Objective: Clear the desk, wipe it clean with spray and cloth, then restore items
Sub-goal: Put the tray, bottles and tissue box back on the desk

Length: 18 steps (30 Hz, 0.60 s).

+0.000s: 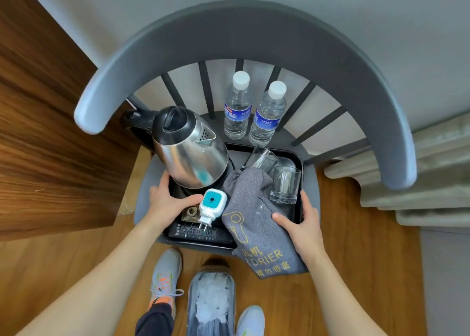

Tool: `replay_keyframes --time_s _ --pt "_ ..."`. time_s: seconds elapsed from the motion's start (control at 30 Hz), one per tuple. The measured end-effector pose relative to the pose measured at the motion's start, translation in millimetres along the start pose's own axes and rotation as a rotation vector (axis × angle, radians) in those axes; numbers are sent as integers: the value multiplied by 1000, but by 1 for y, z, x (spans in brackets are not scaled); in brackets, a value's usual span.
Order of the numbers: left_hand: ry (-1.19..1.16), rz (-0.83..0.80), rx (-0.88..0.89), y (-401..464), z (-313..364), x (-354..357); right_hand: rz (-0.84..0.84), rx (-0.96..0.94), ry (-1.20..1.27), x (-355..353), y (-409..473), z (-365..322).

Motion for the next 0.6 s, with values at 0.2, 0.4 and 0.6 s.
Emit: replay_keyframes --time_s 0.2,0.4,0.6 --pt "-32 -4 6 -8 1 1 -18 13 45 0 0 -2" --pt "-51 -7 74 -18 4 1 -21 16 98 4 -11 6" --pt "-59 -15 118 -34 19 0 -7 4 128 -6 -31 7"
Point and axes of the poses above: each hand's wrist, its own y-axis towards the middle knuckle, its own x-axis out of the palm, z = x × y, the point moved 7 cm from there along y, towards the middle knuckle, and after that the axes turned 15 degrees about -y, right-handed, at the moved point
